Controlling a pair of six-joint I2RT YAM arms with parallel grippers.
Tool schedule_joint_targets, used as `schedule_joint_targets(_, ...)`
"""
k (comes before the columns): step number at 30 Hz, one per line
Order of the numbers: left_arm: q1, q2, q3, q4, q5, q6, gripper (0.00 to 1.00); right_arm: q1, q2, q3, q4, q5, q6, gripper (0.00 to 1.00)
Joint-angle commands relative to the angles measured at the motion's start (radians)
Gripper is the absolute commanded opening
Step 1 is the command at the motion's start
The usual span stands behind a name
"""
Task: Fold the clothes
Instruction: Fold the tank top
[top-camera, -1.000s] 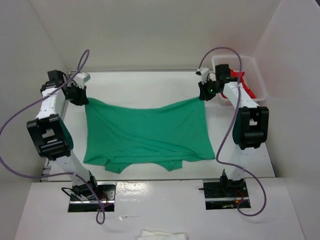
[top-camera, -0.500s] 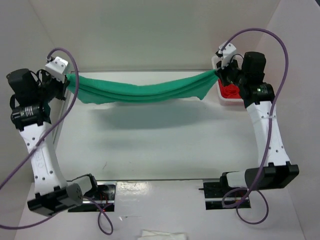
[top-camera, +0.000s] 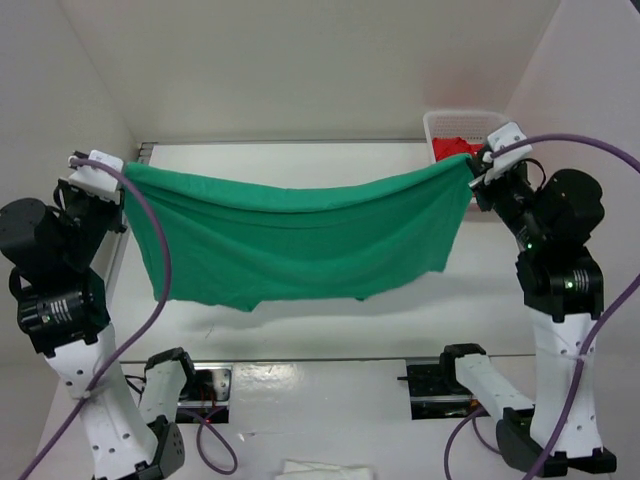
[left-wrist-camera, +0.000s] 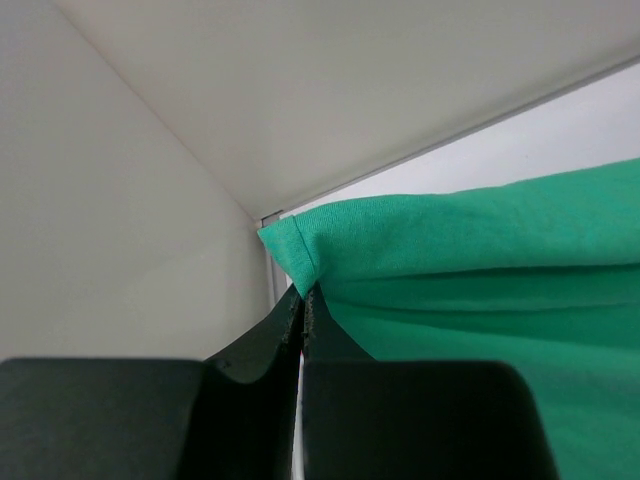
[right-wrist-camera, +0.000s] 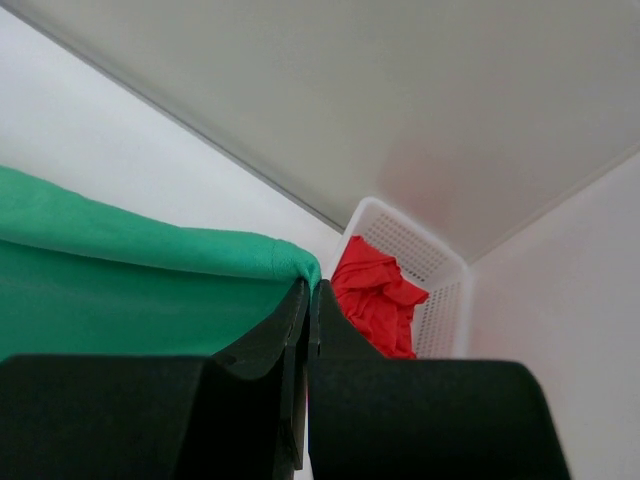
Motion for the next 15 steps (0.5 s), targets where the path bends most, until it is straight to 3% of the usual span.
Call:
schedule_joint_targets(1, 0.007, -0.063, -0.041, 0.074, -0.084, -0.084, 0.0, -0.003, -0.036, -0.032, -0.018, 0.04, 0.009, 0.0)
schedule_joint_targets(9, 0.007, -0.277, -0.214, 0.152, -0.255, -0.152, 0.0, -0.003, -0.131, -0.063, -0.059, 0.071, 0.018, 0.0)
schedule_joint_targets(15, 0.007, -0.301, -0.296, 0.143, -0.323, -0.239, 0.0, -0.003, -0.177, -0.147, -0.002, 0.149, 0.13, 0.0)
